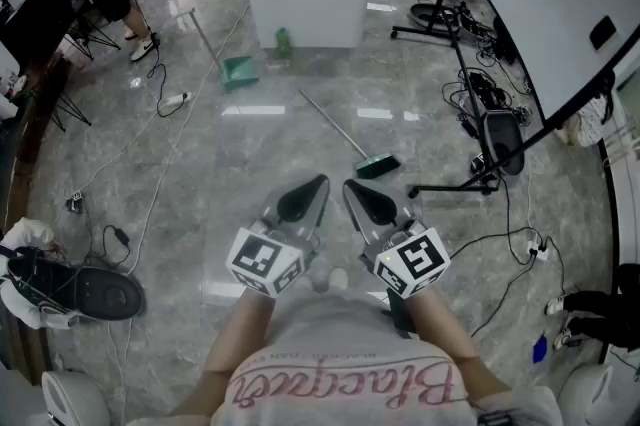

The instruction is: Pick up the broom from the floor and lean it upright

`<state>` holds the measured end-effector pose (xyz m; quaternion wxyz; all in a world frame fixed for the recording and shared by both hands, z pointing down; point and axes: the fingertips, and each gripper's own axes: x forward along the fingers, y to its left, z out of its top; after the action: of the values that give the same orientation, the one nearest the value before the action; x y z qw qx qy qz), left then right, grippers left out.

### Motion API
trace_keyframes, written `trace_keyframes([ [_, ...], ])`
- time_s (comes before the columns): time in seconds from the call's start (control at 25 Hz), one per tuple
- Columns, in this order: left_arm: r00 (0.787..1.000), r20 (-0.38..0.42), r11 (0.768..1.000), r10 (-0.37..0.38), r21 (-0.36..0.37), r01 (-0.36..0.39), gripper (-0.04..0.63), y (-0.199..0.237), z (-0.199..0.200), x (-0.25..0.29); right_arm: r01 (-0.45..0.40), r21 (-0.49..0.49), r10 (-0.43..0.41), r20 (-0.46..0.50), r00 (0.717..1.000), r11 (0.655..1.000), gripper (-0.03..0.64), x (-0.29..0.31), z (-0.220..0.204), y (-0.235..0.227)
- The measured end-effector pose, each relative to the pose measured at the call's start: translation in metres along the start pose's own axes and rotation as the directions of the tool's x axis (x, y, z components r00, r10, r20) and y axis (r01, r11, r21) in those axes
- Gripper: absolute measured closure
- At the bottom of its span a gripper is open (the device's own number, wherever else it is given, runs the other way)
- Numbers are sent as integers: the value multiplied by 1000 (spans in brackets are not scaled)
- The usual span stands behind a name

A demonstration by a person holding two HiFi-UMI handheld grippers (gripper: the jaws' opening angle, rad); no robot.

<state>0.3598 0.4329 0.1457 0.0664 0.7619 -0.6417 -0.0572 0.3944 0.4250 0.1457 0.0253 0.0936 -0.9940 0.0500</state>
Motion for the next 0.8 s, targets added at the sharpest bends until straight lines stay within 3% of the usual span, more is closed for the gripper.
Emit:
trace_keyframes([
  [0.48,1000,15,1000,12,-25,-12,595,8,-1,0,20,9,-20,-1,1000,1000,617,2,-2,-6],
  [0.8,997,31,997,70,-37,-68,595,12,-4,7,-2,31,3,-17,1000,1000,615,-4,-7,-19],
])
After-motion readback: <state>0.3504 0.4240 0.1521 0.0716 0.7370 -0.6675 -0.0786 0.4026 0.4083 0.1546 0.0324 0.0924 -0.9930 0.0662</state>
